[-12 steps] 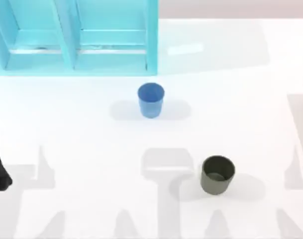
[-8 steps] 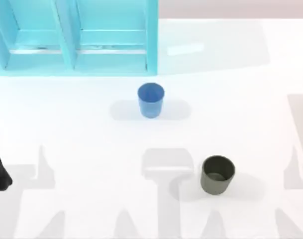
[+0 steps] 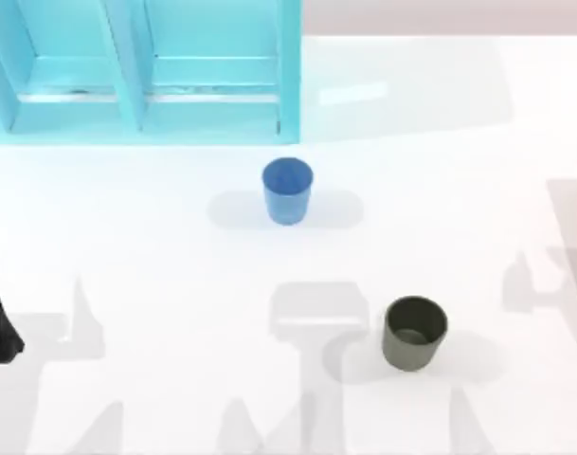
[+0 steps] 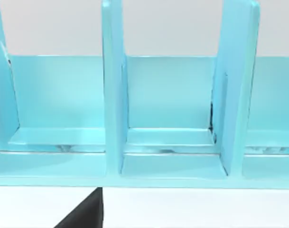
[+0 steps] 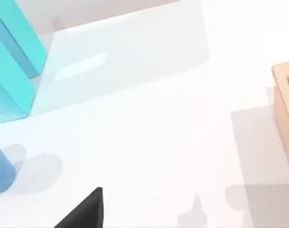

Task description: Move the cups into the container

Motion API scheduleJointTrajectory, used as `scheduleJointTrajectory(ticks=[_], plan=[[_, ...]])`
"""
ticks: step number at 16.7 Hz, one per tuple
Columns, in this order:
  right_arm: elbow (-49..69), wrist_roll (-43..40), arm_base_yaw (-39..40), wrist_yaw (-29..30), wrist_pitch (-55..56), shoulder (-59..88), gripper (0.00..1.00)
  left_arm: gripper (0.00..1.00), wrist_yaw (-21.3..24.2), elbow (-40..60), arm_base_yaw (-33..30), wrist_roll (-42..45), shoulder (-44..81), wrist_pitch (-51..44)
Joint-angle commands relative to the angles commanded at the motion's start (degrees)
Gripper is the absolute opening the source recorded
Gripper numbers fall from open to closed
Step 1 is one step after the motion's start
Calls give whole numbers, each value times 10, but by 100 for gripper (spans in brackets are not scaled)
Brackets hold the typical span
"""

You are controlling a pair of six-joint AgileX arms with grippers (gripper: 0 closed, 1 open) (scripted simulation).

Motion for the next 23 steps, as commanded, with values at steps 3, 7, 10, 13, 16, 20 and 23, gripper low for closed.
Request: scheduleJointTrajectory(ticks=[3,7,10,13,16,20,23], plan=[[179,75,48,11,-126,203,100,100,0,0,0,0,0,0],[420,155,116,30,-284,494,100,100,0,0,0,0,0,0],[588,193,164,46,-377,687,100,100,0,0,0,0,0,0],[737,212,207,61,-439,838,100,100,0,0,0,0,0,0],[866,215,244,76,-473,944,100,100,0,0,0,0,0,0],[997,207,277,93,-488,1040,100,100,0,0,0,0,0,0],[1040,200,289,99,-486,1068,100,100,0,0,0,0,0,0]])
